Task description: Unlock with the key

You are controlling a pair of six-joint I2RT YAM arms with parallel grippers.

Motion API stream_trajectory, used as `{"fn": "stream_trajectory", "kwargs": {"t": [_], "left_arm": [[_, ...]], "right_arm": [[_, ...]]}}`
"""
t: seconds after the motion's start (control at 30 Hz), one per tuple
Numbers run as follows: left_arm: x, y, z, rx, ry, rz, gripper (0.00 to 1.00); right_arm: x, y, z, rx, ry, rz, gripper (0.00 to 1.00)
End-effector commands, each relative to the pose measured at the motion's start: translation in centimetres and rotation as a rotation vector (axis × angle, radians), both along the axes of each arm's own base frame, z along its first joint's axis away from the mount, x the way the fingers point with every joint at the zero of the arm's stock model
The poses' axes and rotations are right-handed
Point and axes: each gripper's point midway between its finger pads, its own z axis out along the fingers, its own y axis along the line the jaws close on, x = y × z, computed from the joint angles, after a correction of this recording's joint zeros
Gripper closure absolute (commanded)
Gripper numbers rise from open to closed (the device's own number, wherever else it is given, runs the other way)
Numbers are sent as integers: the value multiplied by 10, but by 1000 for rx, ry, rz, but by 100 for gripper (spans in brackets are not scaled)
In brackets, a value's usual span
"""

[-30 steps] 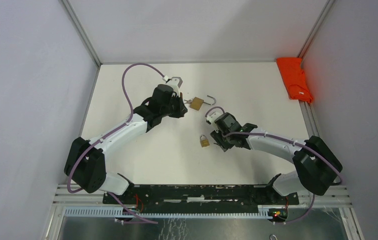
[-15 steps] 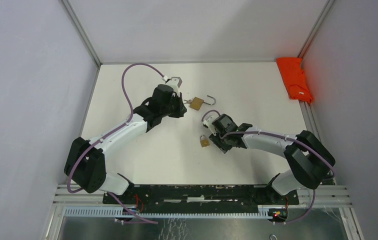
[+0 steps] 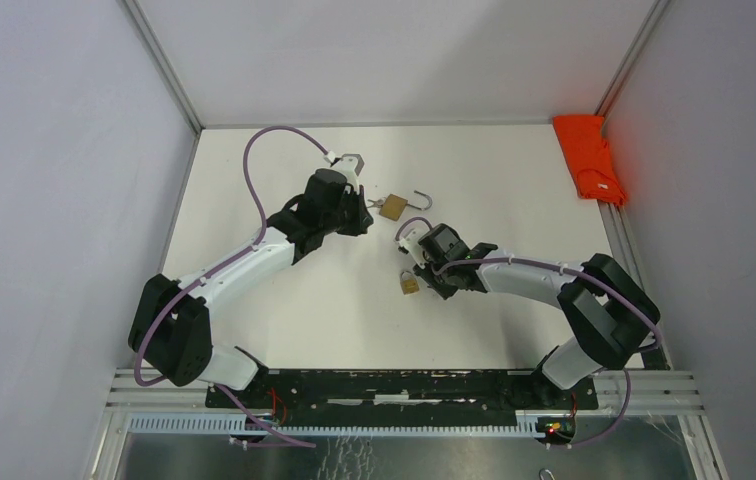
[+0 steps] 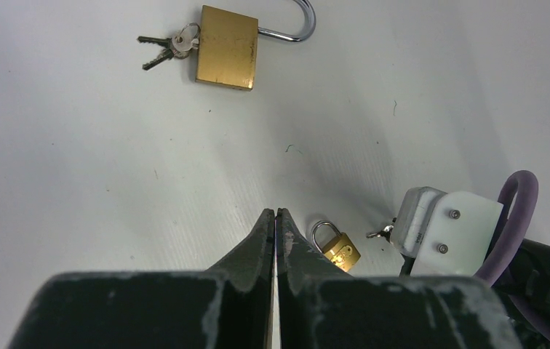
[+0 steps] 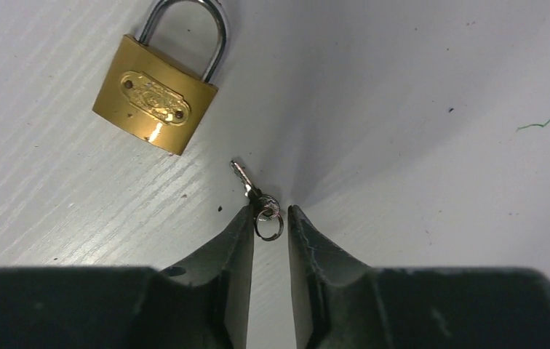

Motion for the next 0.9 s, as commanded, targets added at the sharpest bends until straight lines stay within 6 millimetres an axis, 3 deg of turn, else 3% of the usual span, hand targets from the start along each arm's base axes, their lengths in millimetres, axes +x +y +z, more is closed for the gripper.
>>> {"fn": "stream_trajectory", "kwargs": {"t": [0.0, 0.37, 0.87], "left_arm": [[4, 0, 18, 6, -64, -14, 93], [3, -2, 19, -6, -60, -24, 93], [1, -14, 12, -37, -39, -73, 98]], "right_arm": [[-5, 2, -6, -10, 33, 26, 74], [-12, -8, -10, -20, 42, -17, 80], [6, -12, 19, -7, -83, -65, 100]]}}
